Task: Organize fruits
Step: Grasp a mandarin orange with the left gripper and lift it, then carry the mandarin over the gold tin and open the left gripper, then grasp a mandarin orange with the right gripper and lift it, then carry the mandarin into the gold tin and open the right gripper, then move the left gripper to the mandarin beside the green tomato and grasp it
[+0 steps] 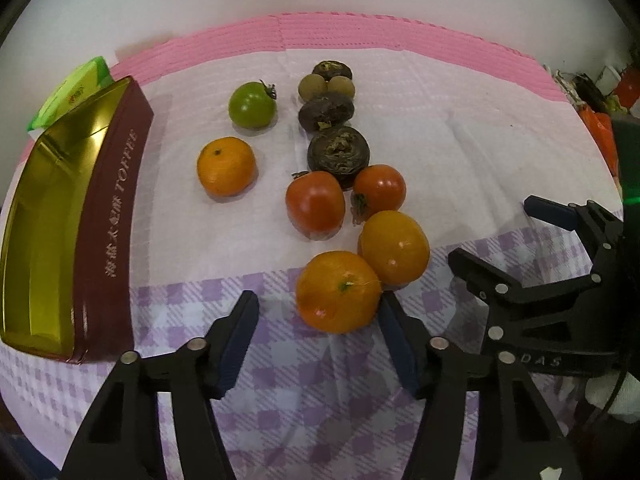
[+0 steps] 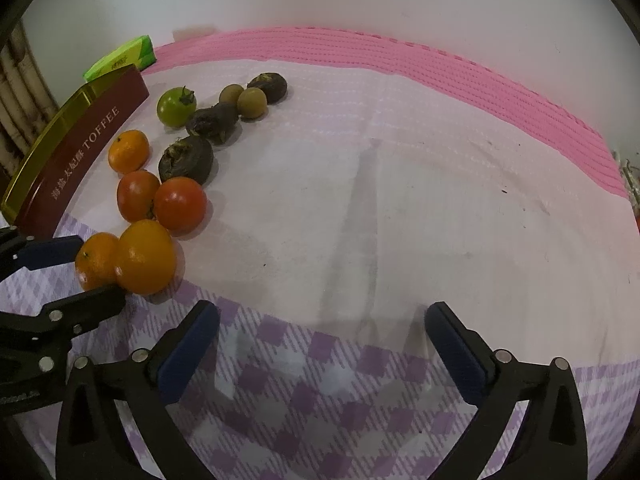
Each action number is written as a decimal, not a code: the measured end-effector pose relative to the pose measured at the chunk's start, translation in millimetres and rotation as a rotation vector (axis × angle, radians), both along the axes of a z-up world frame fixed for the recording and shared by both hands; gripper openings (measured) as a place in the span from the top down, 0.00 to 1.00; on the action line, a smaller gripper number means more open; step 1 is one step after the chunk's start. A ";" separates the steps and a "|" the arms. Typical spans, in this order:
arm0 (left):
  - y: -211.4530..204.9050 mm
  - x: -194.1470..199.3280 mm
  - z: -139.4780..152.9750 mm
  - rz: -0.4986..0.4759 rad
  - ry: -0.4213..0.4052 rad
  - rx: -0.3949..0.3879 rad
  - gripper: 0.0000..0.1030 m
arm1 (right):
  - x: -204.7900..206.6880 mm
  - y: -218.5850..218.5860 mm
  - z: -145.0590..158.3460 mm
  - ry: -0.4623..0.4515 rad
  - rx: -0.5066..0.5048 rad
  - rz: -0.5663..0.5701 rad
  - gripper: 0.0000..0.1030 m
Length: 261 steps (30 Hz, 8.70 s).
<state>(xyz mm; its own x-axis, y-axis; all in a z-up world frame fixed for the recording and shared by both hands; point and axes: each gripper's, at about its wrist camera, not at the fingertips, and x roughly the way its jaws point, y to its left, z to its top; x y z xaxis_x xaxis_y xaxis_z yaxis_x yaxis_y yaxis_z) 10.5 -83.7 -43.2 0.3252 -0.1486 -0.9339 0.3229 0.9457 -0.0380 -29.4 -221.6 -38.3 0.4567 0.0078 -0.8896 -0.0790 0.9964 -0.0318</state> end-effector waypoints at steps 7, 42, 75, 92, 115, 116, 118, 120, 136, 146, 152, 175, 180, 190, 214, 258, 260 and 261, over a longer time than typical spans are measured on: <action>-2.7 7.2 -4.5 -0.008 0.000 -0.010 0.61 | -1.2 -0.3 -1.1 -0.005 0.000 0.000 0.00; 165.7 40.4 43.5 0.292 -0.103 0.023 0.64 | 3.1 0.1 -2.1 0.040 -0.005 -0.028 0.00; 210.1 44.4 -5.5 0.344 -0.047 0.082 0.63 | -4.7 29.6 7.1 0.038 -0.035 -0.034 0.08; 217.5 41.1 6.5 0.363 -0.072 0.011 0.54 | -7.2 76.8 22.1 0.006 0.028 0.090 0.16; 241.9 17.0 54.0 0.436 -0.211 0.026 0.19 | 9.0 99.6 8.0 0.061 0.021 0.140 0.64; 242.9 17.3 53.5 0.439 -0.209 0.024 0.18 | 8.1 98.4 8.5 0.061 0.025 0.140 0.64; 245.2 16.0 54.1 0.449 -0.209 0.023 0.17 | 7.7 97.4 9.0 0.060 0.026 0.140 0.65; 246.6 16.0 53.6 0.452 -0.207 0.023 0.16 | 8.2 96.8 9.6 0.063 0.035 0.139 0.65; 277.2 11.7 61.3 0.555 -0.218 0.012 0.08 | 34.2 164.4 75.5 -0.073 0.109 0.283 0.65; 324.8 -3.8 63.1 0.703 -0.208 0.018 0.06 | 61.2 263.9 68.0 -0.022 0.137 0.469 0.65; 343.9 -6.8 59.5 0.770 -0.182 -0.001 0.06 | 66.9 294.6 48.7 0.024 0.088 0.515 0.65; 341.9 -3.6 54.7 0.756 -0.163 -0.018 0.06 | 70.4 308.8 18.7 0.079 0.029 0.548 0.64; 340.4 -3.1 53.1 0.750 -0.160 -0.012 0.06 | 70.4 305.0 25.6 0.068 0.066 0.538 0.62; 337.6 -2.7 51.4 0.738 -0.164 0.004 0.06 | 55.6 261.5 70.8 -0.060 0.136 0.467 0.51; 249.4 2.2 67.7 0.482 -0.283 0.072 0.06 | 61.1 4.7 12.2 -0.068 0.045 -0.007 0.46; 43.7 83.0 16.9 0.054 -0.088 -0.008 0.33 | 64.0 10.5 -8.8 -0.146 0.029 0.137 0.00; 42.0 85.4 14.0 0.052 -0.081 -0.003 0.36 | 64.1 10.5 -8.8 -0.146 0.029 0.136 0.00; 42.0 87.0 12.8 0.052 -0.077 -0.003 0.39 | 64.1 10.6 -9.0 -0.146 0.029 0.136 0.00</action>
<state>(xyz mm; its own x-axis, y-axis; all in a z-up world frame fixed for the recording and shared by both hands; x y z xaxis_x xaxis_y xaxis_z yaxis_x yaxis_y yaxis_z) 97.5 -41.7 -30.5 0.4032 -0.1330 -0.9054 0.2758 0.9610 -0.0183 34.7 -211.0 -47.3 0.5738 0.1031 -0.8125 -0.2100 0.9774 -0.0243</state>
